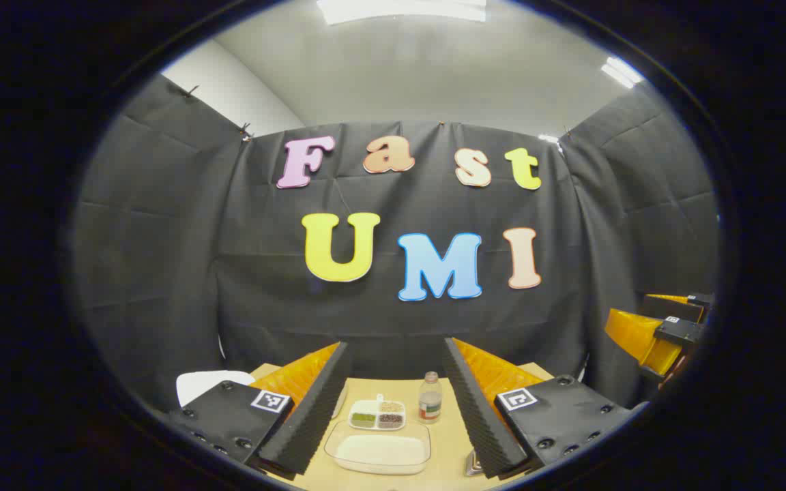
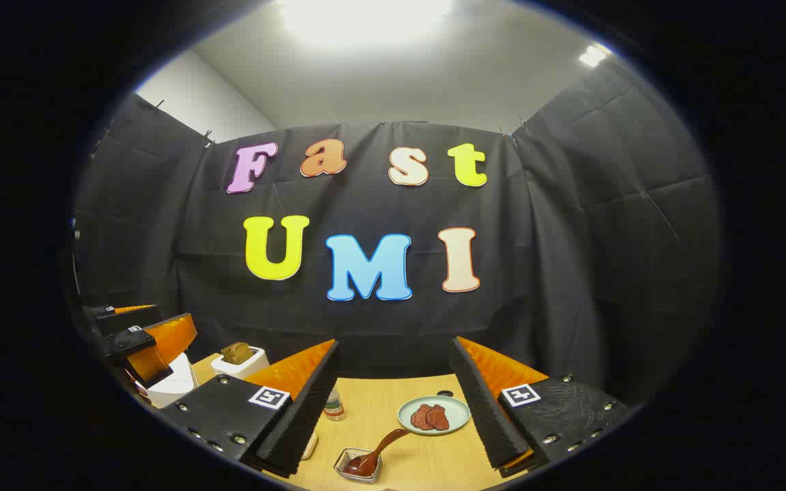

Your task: Close the left gripper, press the button to open the rice cooker; take a wooden spoon from the chopstick holder with the right hand, scoop a spoonful of rice and pour it into the rice cooker, then put the wooden spoon back into the chopstick holder.

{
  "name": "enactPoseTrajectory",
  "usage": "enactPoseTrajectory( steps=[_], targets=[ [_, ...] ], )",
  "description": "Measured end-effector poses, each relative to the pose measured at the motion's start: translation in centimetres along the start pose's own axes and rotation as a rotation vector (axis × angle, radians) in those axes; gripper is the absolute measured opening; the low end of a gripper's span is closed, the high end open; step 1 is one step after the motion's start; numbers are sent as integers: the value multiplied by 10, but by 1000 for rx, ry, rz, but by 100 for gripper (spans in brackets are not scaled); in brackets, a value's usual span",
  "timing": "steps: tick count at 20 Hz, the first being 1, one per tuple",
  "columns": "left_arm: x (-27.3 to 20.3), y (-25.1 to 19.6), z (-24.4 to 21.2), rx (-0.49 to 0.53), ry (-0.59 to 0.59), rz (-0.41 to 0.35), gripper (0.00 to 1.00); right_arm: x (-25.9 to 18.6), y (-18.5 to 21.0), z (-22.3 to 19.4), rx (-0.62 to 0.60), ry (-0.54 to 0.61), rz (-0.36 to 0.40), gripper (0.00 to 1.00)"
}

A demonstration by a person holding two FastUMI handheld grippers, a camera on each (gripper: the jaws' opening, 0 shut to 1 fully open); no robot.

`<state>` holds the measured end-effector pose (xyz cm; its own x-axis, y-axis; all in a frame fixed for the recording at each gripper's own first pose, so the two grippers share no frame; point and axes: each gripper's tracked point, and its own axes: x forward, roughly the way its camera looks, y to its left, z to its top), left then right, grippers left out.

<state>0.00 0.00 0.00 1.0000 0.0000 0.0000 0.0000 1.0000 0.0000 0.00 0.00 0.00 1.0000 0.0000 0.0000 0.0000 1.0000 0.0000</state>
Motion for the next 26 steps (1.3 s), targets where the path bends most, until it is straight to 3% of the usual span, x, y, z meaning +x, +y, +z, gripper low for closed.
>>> enactPoseTrajectory(
  steps=[16, 23, 25, 26],
  targets=[
    [-1, 4, -1, 40, -17, 28, 94, 11, -7, -4, 23, -6, -6, 97],
    [7, 37, -22, 19, 40, 61, 96, 15, -3, -13, 23, 18, 2, 97],
    [9, 55, -29, 18, 64, 82, 88, 15, -2, -16, 22, 29, 3, 97],
    [13, 63, -32, 15, 81, 88, 78, 16, 0, -17, 22, 30, 4, 97]
  ],
)
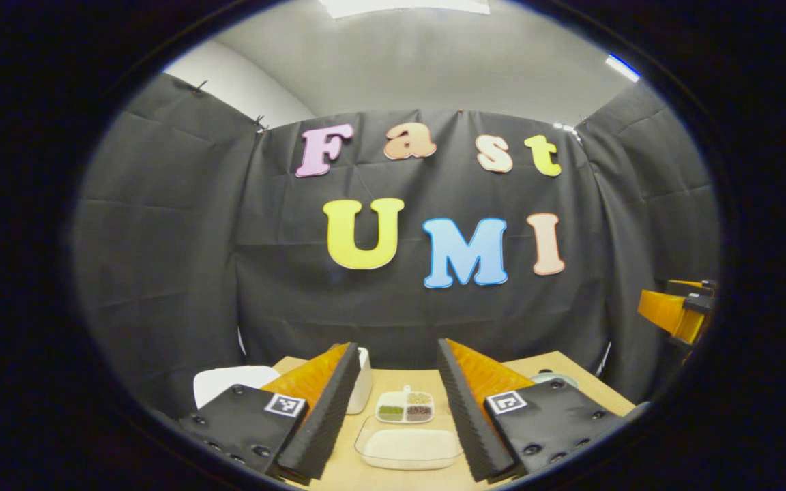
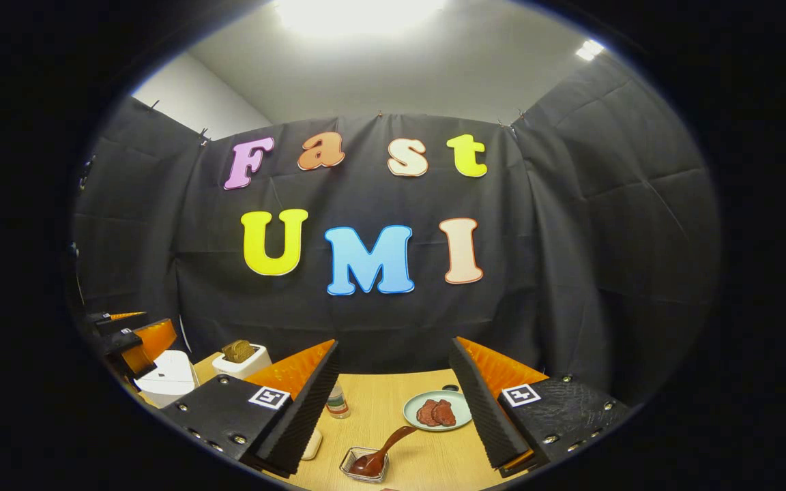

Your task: Close the left gripper, press the button to open the rice cooker; take a wooden spoon from the chopstick holder with the right hand, scoop a spoonful of rice and pour it into the rice cooker, then put the wooden spoon back into the chopstick holder.

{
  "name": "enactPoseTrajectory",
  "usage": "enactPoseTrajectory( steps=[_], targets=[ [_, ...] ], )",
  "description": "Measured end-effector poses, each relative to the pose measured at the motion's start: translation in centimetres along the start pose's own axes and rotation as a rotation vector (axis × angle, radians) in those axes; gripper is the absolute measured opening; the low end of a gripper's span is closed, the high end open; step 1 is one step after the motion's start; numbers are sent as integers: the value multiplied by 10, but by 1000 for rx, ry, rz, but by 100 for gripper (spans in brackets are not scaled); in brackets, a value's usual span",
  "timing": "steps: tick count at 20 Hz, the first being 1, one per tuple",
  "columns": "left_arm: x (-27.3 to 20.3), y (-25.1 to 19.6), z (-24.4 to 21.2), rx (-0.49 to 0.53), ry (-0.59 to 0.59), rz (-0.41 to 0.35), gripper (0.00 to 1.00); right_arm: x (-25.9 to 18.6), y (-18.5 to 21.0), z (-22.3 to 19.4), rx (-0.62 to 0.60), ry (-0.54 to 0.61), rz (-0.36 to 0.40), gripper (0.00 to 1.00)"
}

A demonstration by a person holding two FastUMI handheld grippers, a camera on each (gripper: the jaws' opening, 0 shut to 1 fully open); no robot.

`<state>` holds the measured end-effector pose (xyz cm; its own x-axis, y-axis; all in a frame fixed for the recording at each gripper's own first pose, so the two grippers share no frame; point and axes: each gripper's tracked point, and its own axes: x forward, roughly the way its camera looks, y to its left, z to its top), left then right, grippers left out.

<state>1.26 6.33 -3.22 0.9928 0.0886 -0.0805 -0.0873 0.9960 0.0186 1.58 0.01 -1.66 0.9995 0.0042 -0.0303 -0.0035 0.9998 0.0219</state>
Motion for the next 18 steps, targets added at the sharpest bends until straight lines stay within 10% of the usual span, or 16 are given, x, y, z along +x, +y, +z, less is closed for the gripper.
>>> enactPoseTrajectory(
  steps=[6, 18],
  targets=[
    [14, 57, -32, -74, 118, 35, 9, 7, 8, -8, 0, 23, 11, 97],
    [43, 175, -144, -175, 427, 103, 9, 20, 7, -32, -7, 91, -10, 97]
  ],
)
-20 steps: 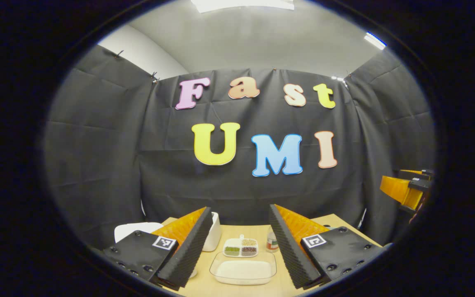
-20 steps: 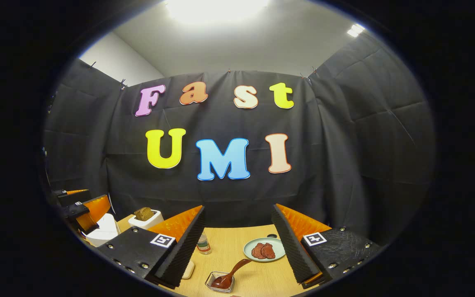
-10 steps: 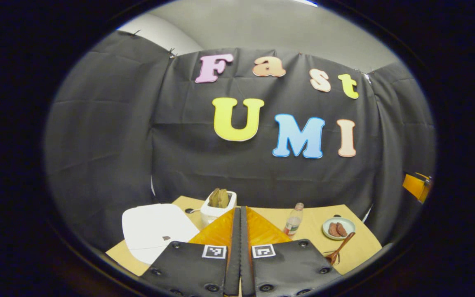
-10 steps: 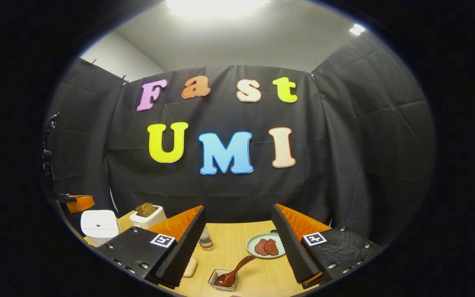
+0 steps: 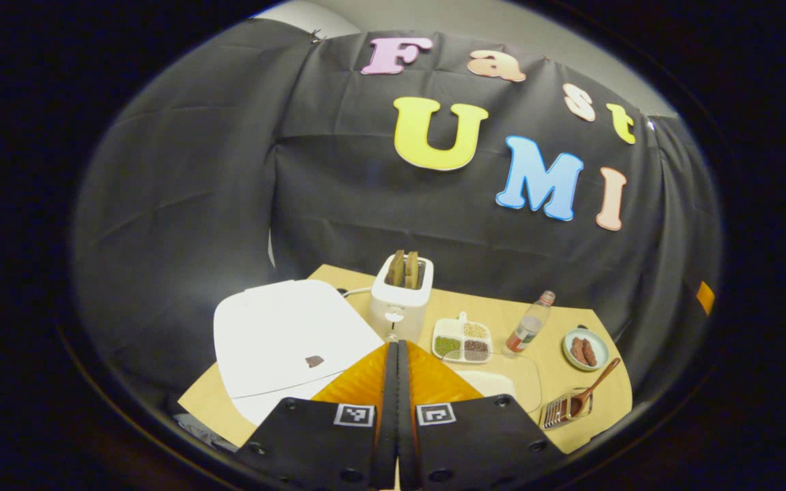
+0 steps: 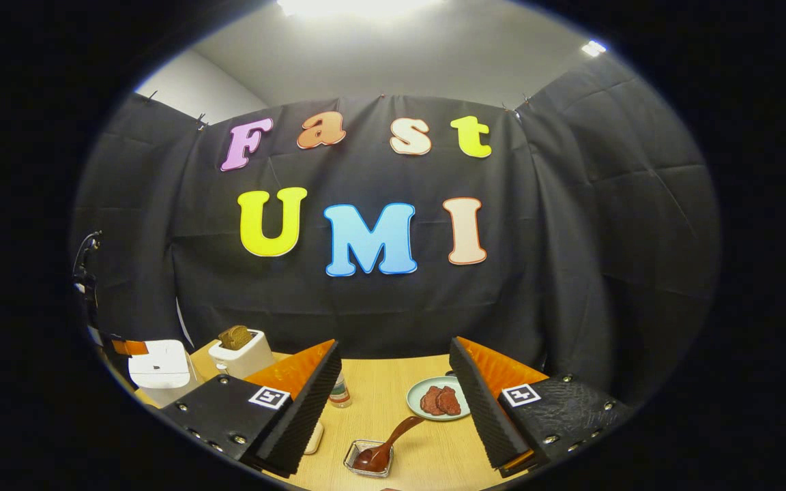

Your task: Close the left gripper, press the button to open the rice cooker; take a wooden spoon from the chopstick holder with the right hand, scoop a spoonful of rice and pour it into the rice cooker, then put the wooden spoon back into the chopstick holder.

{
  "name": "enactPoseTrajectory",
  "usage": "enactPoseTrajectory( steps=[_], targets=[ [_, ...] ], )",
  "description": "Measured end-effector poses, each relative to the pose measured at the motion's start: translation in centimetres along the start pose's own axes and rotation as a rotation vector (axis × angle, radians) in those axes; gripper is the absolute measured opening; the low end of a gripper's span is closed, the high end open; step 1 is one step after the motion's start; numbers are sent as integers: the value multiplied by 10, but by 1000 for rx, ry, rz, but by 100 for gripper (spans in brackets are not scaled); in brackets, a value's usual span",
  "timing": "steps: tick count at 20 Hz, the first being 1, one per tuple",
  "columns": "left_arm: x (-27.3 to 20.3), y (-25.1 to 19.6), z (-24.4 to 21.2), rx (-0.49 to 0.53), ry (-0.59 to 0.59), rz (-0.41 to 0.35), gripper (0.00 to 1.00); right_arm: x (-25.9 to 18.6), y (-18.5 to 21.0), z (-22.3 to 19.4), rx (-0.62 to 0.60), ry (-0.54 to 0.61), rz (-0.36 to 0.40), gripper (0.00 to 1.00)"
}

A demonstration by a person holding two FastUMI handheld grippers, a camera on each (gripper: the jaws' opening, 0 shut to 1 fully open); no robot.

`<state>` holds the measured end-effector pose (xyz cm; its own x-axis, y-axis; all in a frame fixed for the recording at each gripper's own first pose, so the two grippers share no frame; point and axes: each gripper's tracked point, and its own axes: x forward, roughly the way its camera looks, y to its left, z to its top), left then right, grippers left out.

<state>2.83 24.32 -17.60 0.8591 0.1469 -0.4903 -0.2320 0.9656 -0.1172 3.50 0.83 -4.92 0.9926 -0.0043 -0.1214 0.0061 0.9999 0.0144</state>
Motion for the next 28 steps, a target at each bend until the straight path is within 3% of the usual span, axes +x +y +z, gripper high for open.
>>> enactPoseTrajectory(
  steps=[8, 16, 19, 23, 28],
  targets=[
    [46, 83, -31, -36, 159, 57, 9, 5, -1, -18, -13, 52, -21, 97],
    [74, 97, -58, -32, 261, 87, 9, 8, -4, -25, -13, 76, -43, 97],
    [74, 96, -55, 3, 246, 97, 9, 8, -1, -29, -10, 86, -39, 97],
    [66, 94, -18, 89, 142, 133, 9, 8, 3, -27, -18, 79, -19, 97],
    [22, 78, 91, 101, -137, 166, 9, 9, 2, -27, -21, 73, -6, 97]
  ],
)
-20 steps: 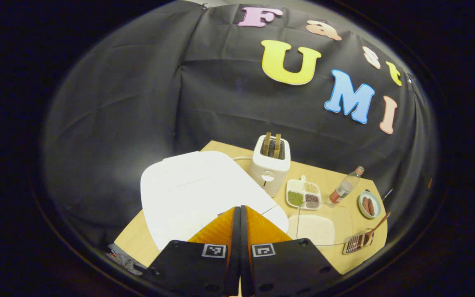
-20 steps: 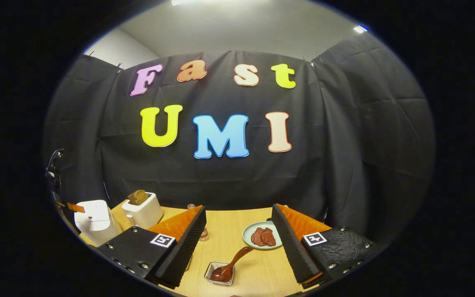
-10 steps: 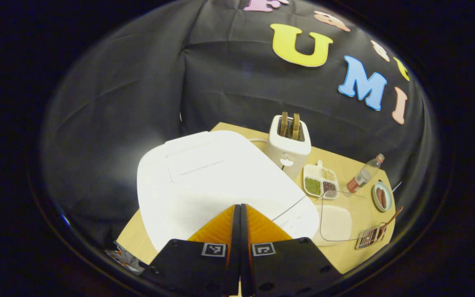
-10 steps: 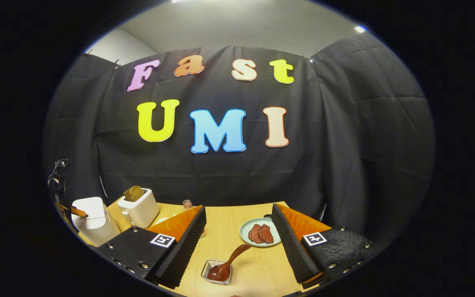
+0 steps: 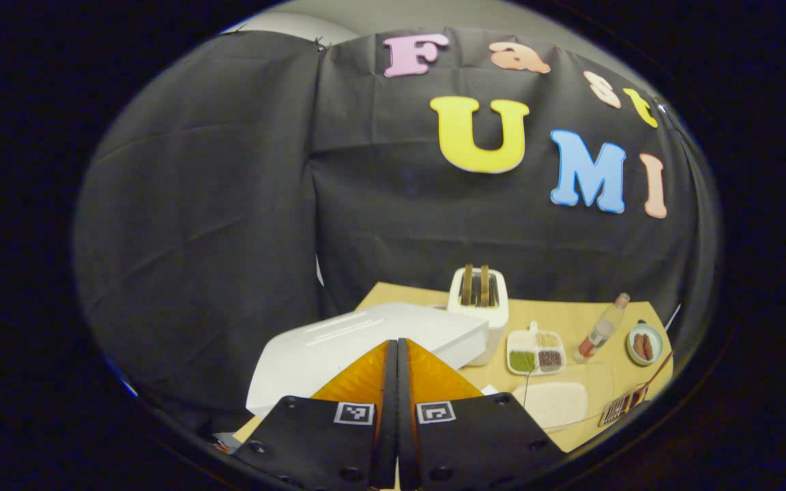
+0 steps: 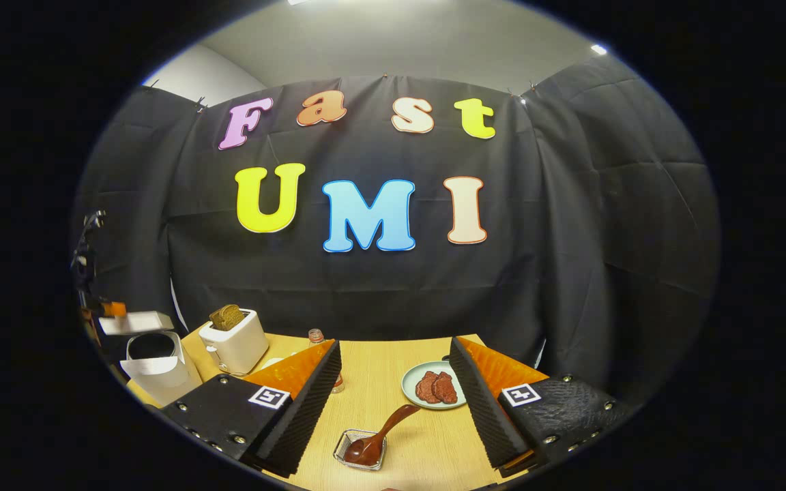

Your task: Close the left gripper, press the button to open the rice cooker; take a wooden spoon from the chopstick holder with the right hand, scoop a spoonful of rice and pour it into the rice cooker, then put the wooden spoon back into the chopstick holder.

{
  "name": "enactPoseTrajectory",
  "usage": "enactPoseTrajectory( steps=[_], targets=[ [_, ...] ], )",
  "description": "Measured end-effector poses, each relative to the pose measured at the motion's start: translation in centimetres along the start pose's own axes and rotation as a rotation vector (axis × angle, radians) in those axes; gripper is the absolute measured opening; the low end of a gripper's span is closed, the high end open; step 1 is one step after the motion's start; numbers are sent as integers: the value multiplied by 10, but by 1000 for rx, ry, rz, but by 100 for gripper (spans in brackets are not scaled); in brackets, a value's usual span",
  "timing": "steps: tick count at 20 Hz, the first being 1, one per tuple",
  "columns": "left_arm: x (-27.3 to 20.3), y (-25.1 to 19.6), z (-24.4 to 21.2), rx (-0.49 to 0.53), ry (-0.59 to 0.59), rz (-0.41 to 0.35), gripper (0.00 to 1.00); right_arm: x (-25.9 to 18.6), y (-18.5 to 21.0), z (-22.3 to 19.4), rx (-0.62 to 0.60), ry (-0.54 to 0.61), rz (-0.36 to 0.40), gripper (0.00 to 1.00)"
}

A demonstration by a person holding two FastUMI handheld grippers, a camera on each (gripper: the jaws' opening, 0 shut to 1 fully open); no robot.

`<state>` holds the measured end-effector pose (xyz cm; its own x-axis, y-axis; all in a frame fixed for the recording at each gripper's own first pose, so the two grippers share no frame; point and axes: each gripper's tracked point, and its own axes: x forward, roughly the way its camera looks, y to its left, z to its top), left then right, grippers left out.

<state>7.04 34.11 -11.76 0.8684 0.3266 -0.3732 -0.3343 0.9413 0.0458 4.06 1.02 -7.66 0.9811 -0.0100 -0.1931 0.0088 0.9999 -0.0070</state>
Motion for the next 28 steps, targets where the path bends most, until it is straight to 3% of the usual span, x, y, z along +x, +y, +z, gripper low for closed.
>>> enactPoseTrajectory(
  steps=[3, 4, 7, 8, 9, 11, 13, 20, 24, 28],
  targets=[
    [-40, -13, 58, -4, -139, -13, 12, -3, -2, 4, 4, -14, 9, 97],
    [-50, -20, 71, -1, -177, -24, 22, -4, -3, 5, 3, -21, 11, 97],
    [-89, -48, 100, -9, -293, -55, 96, -8, -8, 10, 9, -36, 13, 97],
    [-96, -60, 103, -11, -320, -68, 99, -10, -11, 10, 12, -41, 12, 97],
    [-106, -70, 105, -9, -342, -84, 96, -12, -13, 12, 15, -46, 12, 97],
    [-125, -88, 105, 1, -379, -105, 100, -14, -16, 12, 14, -53, 14, 97],
    [-136, -110, 92, -7, -376, -135, 95, -14, -18, 10, 16, -49, 26, 97],
    [-164, -187, 53, -14, -339, -334, 98, 4, -29, -12, 31, 3, 42, 97],
    [-174, -198, 50, -53, -357, -345, 98, 22, -27, -41, 36, 75, 46, 97],
    [-167, -199, 36, -22, -333, -312, 96, 44, -24, -82, 20, 181, 62, 97]
  ],
)
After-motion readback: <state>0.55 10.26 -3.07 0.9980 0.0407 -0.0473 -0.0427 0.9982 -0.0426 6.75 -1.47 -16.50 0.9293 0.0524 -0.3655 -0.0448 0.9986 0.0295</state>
